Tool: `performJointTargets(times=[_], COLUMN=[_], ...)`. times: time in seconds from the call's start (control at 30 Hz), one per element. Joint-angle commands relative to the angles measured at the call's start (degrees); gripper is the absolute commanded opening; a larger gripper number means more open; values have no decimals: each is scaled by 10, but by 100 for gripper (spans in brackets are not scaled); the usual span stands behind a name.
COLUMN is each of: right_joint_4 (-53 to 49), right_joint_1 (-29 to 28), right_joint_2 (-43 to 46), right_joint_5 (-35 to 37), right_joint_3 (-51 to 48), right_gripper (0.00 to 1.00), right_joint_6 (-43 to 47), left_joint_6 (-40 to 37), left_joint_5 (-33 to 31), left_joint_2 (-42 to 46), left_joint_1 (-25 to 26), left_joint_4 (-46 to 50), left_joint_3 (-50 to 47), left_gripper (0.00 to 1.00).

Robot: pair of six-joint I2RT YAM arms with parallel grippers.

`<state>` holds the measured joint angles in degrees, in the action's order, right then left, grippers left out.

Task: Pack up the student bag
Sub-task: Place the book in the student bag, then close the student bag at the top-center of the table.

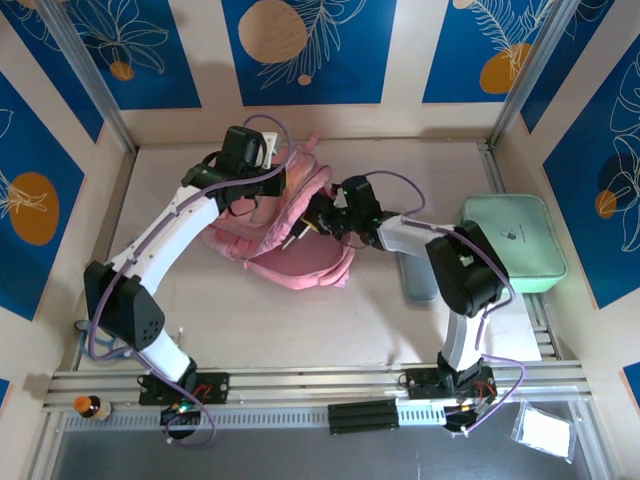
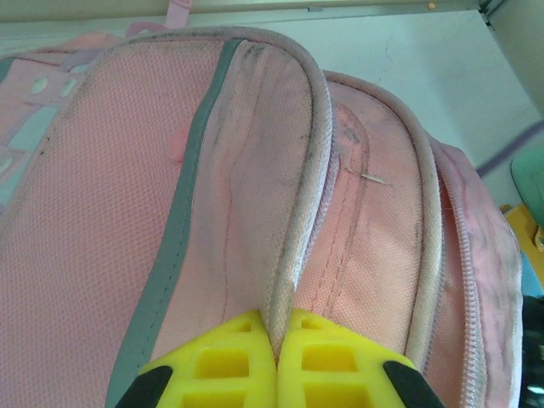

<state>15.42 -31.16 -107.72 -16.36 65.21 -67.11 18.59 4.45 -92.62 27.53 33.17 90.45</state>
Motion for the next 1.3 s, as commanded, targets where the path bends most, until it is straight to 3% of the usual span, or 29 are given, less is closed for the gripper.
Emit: performJointTargets(times=[0.0,0.17,0.27,0.43,0.57,0.8,0.87,0.97,1.13,1.27], right_joint_4=[-16,-47,-74,-90,-117,-152,-179,-236,-285,-287], right_joint_1=[-18,-26,-15,18,42,95,104,112,116,111], right_joint_2=[-39,-89,-92,-10,65,191,229,275,306,294], right_joint_5=[-17,-28,-49,-38,-25,51,100,171,216,213], right_joint_3=[58,110,116,57,-4,-123,-139,-140,-122,-110], right_gripper=[0,9,27,56,66,68,69,73,83,89], right_joint_6=[-13,-31,-40,-6,15,25,35,50,91,112], left_joint_6=[14,19,22,22,28,37,39,46,54,78], left_joint_5=[22,21,19,19,26,111,129,131,123,59], left_joint_2=[46,44,43,38,23,-35,-57,-76,-48,12], left_joint_1=[3,2,0,-4,-5,-2,0,1,1,-10], left_joint_4=[-90,-90,-92,-88,-89,-92,-85,-75,-81,-102], left_joint_3=[10,5,1,-4,-3,16,24,19,-26,-112], left_gripper=[0,0,0,0,0,0,8,38,56,68])
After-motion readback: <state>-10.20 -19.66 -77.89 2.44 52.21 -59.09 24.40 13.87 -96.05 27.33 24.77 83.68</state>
